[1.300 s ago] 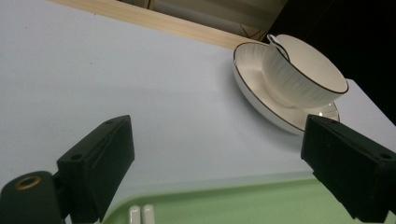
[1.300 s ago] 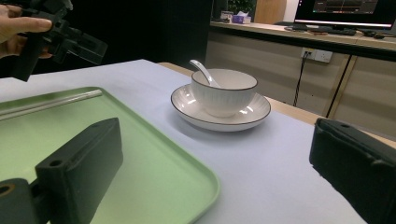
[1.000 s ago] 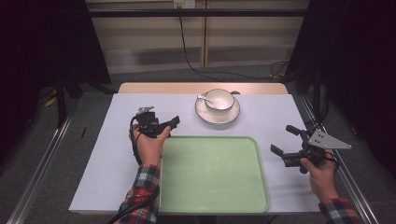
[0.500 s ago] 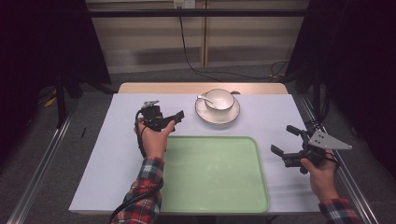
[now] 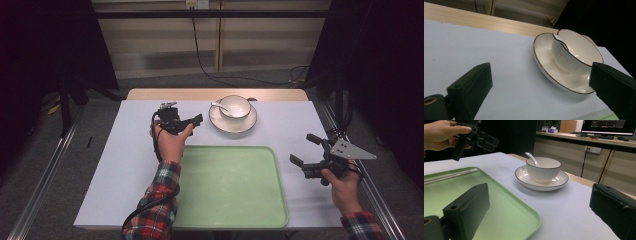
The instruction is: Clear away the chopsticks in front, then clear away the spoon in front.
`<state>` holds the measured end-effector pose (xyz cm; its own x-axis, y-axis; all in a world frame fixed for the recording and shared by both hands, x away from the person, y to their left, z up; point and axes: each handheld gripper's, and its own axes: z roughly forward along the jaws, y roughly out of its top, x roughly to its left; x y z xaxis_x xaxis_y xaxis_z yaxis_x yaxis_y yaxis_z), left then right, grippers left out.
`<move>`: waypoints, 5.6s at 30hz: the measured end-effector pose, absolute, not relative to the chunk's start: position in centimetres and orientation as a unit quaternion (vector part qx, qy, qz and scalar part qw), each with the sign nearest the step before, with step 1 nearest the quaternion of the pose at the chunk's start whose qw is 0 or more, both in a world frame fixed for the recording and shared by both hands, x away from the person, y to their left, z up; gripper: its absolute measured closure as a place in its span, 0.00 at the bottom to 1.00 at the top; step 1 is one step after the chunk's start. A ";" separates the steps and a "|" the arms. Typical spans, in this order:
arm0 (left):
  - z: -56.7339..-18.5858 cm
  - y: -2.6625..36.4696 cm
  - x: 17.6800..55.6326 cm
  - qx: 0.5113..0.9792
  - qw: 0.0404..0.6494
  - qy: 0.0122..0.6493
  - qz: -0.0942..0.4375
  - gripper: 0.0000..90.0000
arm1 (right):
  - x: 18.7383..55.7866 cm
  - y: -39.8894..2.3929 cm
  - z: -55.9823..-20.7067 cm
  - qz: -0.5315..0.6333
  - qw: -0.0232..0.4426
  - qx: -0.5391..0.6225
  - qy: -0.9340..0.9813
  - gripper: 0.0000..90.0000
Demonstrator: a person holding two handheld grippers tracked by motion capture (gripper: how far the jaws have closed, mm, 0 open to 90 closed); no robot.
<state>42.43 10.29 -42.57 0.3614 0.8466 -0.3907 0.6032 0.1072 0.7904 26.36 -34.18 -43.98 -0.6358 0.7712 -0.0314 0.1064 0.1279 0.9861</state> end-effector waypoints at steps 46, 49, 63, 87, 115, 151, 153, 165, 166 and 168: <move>-43.7 4.8 47.7 0.664 0.504 0.544 0.093 0.05 | 25.6 -34.3 -44.0 0.574 0.285 0.320 0.697 0.02; -43.9 4.5 47.9 0.666 0.504 0.542 0.096 0.06 | 25.7 -34.3 -44.1 0.576 0.287 0.317 0.697 0.02; -45.2 3.3 49.1 0.663 0.496 0.553 0.093 0.16 | 25.6 -34.3 -44.0 0.579 0.287 0.319 0.694 0.02; -45.7 1.9 50.0 0.635 0.519 0.570 0.059 0.69 | 25.3 -34.6 -44.0 0.578 0.286 0.318 0.695 0.02; -45.8 1.2 50.9 0.614 0.527 0.585 0.057 0.69 | 25.1 -34.7 -44.1 0.580 0.286 0.321 0.692 0.02; -44.5 1.8 51.1 0.597 0.561 0.569 0.077 0.95 | 25.0 -34.9 -44.0 0.581 0.287 0.322 0.690 0.02; -44.4 1.8 51.0 0.591 0.566 0.571 0.070 0.95 | 25.0 -34.9 -44.0 0.582 0.287 0.322 0.689 0.02; -42.8 2.7 50.7 0.577 0.592 0.560 0.063 0.95 | 25.0 -34.9 -43.9 0.583 0.288 0.315 0.691 0.02; -42.6 2.7 50.7 0.574 0.594 0.560 0.065 0.95 | 25.0 -34.9 -43.9 0.584 0.288 0.316 0.690 0.02; -42.0 3.0 50.5 0.575 0.596 0.557 0.064 0.95 | 25.0 -34.9 -43.9 0.585 0.288 0.317 0.689 0.02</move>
